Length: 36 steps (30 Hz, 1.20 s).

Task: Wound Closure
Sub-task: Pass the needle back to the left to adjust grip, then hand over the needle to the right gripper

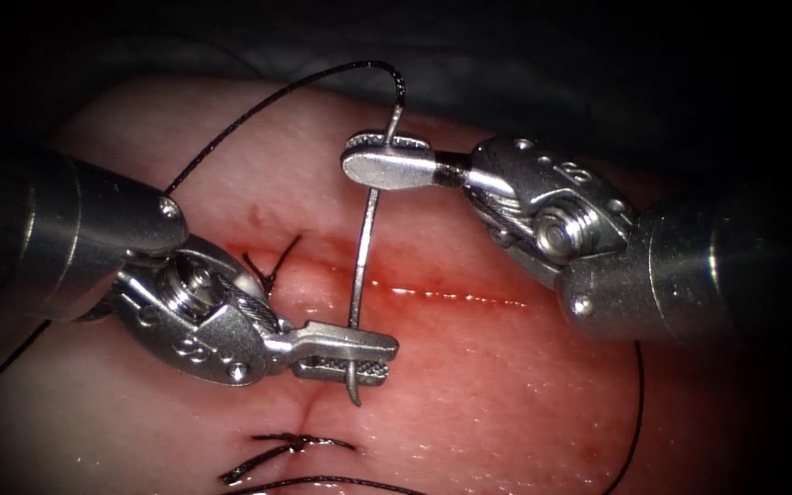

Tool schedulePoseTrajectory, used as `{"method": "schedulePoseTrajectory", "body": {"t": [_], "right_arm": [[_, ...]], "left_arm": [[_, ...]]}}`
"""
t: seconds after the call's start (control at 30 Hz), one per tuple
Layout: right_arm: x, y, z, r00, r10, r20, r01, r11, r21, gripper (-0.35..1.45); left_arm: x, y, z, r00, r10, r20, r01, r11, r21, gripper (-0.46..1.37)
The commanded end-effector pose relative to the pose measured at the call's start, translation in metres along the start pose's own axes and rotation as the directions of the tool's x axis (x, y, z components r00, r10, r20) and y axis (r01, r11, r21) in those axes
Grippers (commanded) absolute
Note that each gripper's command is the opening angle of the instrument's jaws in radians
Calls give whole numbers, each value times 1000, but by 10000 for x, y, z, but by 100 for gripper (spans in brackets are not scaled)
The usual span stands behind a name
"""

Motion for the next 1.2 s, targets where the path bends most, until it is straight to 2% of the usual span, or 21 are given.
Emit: {"method": "schedulePoseTrajectory", "body": {"t": [0.03,0.1,0.13,0.17,0.23,0.57,0.77,0.93,1.2], "right_arm": [[0,0,0,1000,7,0,-7,1000,-5,6],[0,-1,-1,999,54,1,-54,999,-6,52],[0,-1,-1,996,89,1,-89,996,-8,87],[0,-1,-1,994,113,2,-113,994,-8,97],[0,-1,-3,991,130,2,-130,991,-11,104],[0,1,-20,962,273,-9,-273,961,-45,106],[-2,3,-32,935,354,-8,-354,934,-43,97],[-10,1,-29,917,399,12,-399,917,-12,93],[-17,-4,-17,906,423,10,-423,906,-11,88]], "left_arm": [[-2,1,0,1000,6,0,-6,1000,-10,-35],[-4,0,0,1000,18,0,-18,1000,-11,-35],[-5,-1,-1,1000,29,6,-29,1000,-9,-35],[-6,-1,-2,1000,29,8,-29,1000,-8,-35],[-7,-2,-4,999,46,10,-46,999,-9,-35],[-7,-6,-8,991,136,17,-136,991,-14,-35],[-7,-7,-8,988,153,12,-153,988,2,-35],[-7,-8,-8,988,153,7,-153,988,19,-35],[-5,-8,-8,987,158,12,-158,987,39,-35]]}}
